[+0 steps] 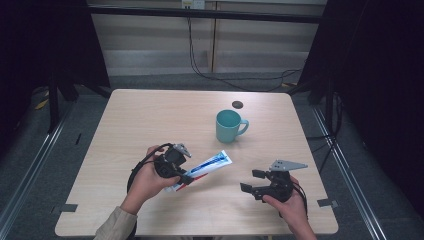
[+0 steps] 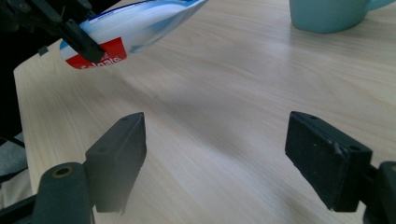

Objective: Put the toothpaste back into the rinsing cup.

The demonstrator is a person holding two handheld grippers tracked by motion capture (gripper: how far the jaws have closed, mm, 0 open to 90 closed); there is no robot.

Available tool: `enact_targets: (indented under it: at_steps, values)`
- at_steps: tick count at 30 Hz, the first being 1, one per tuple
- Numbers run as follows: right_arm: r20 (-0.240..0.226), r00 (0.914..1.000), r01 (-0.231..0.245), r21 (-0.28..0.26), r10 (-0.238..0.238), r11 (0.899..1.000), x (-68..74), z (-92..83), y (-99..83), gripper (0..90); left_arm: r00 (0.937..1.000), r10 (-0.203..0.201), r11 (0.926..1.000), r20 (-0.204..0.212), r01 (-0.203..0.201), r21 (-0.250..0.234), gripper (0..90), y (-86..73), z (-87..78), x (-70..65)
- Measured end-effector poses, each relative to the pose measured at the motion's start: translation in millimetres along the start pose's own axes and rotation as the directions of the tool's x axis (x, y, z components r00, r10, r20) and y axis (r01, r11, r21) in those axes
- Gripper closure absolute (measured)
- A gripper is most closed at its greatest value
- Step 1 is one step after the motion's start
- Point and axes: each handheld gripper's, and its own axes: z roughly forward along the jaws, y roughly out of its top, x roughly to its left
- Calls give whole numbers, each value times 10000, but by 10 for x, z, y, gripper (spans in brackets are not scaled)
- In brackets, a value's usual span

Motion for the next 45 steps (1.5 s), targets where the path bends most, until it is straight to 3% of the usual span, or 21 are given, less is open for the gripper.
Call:
enact_targets:
  at_steps: [5, 11, 15, 20, 27, 35, 45]
  values:
    - [-63, 10000, 8, 10, -8, 10000, 37, 60, 79, 208, 10000, 11, 9992, 49, -9, -395, 724, 41, -7, -32]
    - [-223, 9995, 230, -4, -230, 9997, 115, 154, 170, 213, 9997, 213, 9984, 68, -209, -525, 724, 84, 12, -68]
    - [-338, 9991, 258, 46, -256, 9997, 153, 199, 230, 218, 9998, 123, 9983, 170, -113, -573, 724, 111, 29, -107]
    - [-425, 9986, 307, 58, -304, 9995, 175, 238, 307, 230, 9990, 374, 9984, 252, -363, -427, 724, 150, 59, -131]
    - [-503, 9986, 154, 3, -154, 9999, 191, 298, 370, 243, 9987, 431, 9982, 279, -419, -434, 724, 203, 86, -164]
    - [-929, 9952, 286, -75, -292, 9996, 266, 382, 407, 258, 9980, 536, 9970, 330, -517, -572, 723, 238, 115, -200]
    - [-1209, 9919, -420, -280, 383, 9987, 266, 378, 472, 261, 9972, 664, 9952, 346, -637, -744, 721, 275, 125, -234]
